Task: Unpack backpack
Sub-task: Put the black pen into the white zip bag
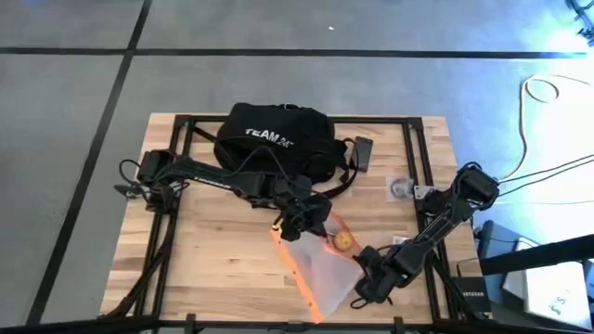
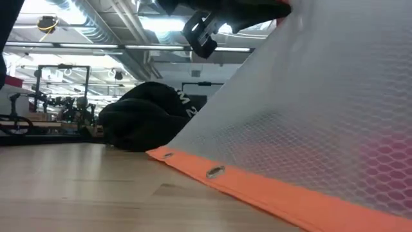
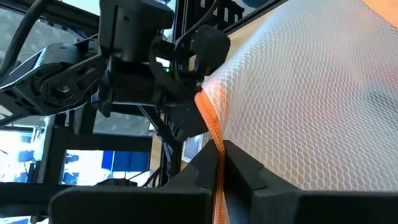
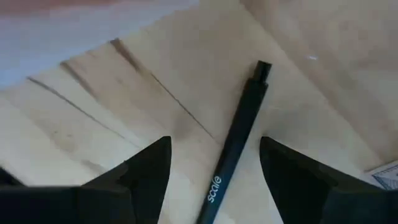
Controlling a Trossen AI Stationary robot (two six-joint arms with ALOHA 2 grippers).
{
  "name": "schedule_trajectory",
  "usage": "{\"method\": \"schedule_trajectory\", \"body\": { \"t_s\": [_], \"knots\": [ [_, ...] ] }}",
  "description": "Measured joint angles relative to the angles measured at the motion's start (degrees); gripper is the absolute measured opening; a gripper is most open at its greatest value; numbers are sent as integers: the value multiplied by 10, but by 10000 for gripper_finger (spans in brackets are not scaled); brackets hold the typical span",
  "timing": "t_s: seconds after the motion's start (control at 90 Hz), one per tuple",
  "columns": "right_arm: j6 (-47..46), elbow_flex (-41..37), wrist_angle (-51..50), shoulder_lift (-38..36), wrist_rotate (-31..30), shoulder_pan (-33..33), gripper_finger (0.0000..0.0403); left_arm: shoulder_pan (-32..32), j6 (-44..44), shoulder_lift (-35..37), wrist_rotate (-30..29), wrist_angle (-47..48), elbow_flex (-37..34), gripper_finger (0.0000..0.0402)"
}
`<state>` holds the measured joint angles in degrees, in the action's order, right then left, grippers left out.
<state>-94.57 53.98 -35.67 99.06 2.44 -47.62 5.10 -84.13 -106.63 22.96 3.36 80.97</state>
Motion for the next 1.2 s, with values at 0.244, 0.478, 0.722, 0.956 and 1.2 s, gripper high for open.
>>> {"method": "schedule_trajectory", "body": {
  "t_s": [0.244,0.478,0.722,0.956,1.2],
  "knots": [
    [-10,0,-17,3,-14,-9,202,0,10,0,4,3,0,0],
    [-10,-1,-32,4,-18,-8,129,0,16,0,4,7,0,0],
    [1,-2,-37,4,-16,-8,52,0,12,0,4,5,0,0],
    [5,-4,-52,-10,-16,-16,8,0,12,0,4,5,0,0],
    [-52,-5,-105,-78,-78,-61,4,0,12,0,4,5,0,0]
  ]
}}
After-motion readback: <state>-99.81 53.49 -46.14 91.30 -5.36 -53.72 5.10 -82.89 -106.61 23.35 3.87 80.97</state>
